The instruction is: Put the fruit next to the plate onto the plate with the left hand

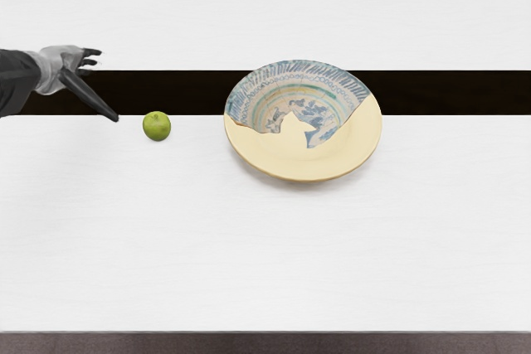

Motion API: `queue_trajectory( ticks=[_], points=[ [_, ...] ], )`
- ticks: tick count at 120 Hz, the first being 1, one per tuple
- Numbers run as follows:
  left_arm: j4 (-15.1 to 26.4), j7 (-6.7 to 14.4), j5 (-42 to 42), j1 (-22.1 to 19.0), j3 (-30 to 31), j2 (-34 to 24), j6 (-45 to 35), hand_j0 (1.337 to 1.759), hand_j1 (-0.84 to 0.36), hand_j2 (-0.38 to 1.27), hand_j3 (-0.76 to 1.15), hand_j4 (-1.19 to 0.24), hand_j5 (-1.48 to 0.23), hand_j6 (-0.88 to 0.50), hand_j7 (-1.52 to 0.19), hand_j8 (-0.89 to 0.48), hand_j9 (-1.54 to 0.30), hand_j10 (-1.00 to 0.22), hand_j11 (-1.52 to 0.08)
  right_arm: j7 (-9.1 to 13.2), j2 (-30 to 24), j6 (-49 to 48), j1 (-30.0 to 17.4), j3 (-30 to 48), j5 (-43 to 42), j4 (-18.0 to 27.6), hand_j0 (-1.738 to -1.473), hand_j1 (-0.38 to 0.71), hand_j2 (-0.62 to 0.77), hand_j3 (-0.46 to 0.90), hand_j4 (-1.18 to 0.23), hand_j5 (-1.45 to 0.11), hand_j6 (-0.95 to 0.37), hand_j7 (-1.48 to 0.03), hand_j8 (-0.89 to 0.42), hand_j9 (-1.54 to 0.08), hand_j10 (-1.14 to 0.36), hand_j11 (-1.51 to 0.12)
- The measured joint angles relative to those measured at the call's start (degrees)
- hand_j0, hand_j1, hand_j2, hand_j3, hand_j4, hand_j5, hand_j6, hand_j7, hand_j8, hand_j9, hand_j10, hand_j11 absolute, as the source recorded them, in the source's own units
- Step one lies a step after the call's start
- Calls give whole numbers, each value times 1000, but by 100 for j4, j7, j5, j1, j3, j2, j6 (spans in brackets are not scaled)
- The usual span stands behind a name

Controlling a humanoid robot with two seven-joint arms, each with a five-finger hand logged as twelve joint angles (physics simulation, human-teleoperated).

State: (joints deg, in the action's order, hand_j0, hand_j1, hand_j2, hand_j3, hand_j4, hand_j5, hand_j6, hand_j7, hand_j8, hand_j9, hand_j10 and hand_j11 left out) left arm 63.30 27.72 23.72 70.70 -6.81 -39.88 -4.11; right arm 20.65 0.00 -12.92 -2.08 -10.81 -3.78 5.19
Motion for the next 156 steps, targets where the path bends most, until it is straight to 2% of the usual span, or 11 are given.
queue_trajectory(
  ticks=[22,36,61,79,89,130,139,156],
  points=[
    [144,-3,147,-57,154,287,-402,1658,327,4,0,-20,-24,-21,-24,-21,-24,-20,-24,0,0,0,5,0,0,0,-1658,-349,0,0,0,0,0,0,0,0,0,0],
    [163,-7,178,-40,406,741,-690,1658,268,14,0,-70,-89,-71,-89,-70,-89,-70,-89,0,0,0,7,0,0,-2,-1658,-349,0,0,0,0,0,0,0,0,0,0],
    [162,-39,196,-48,686,824,-1045,1658,57,50,0,-246,-317,-246,-317,-246,-317,-246,-317,0,0,0,14,0,0,-3,-1658,-349,0,0,0,0,0,0,0,0,0,0],
    [130,-49,264,-93,722,1090,-1168,1658,-31,65,0,-319,-413,-319,-413,-319,-413,-319,-413,0,0,0,15,0,0,-1,-1658,-349,0,0,0,0,0,0,0,0,0,0],
    [79,-71,388,-145,727,1257,-1314,1658,-59,70,0,-342,-444,-343,-444,-343,-443,-342,-443,0,0,0,15,0,0,0,-1658,-349,0,0,0,0,0,0,0,0,0,0],
    [-32,-231,506,-241,732,1315,-1455,1658,-147,85,0,-415,-539,-415,-539,-415,-538,-415,-538,0,0,0,15,0,0,-2,-1658,-349,0,0,0,0,0,0,0,0,0,0],
    [-178,-252,563,-343,731,1584,-1463,1658,-154,92,0,-444,-533,-445,-533,-448,-545,-456,-552,0,0,0,15,0,0,-1,-1658,-349,0,0,0,0,0,0,0,0,0,0],
    [-337,-282,550,-390,736,1597,-1461,1658,-200,97,0,-471,-590,-472,-590,-483,-596,-477,-599,0,0,0,15,0,0,-1,-1658,-349,0,0,0,0,0,0,0,0,0,0]
  ],
)
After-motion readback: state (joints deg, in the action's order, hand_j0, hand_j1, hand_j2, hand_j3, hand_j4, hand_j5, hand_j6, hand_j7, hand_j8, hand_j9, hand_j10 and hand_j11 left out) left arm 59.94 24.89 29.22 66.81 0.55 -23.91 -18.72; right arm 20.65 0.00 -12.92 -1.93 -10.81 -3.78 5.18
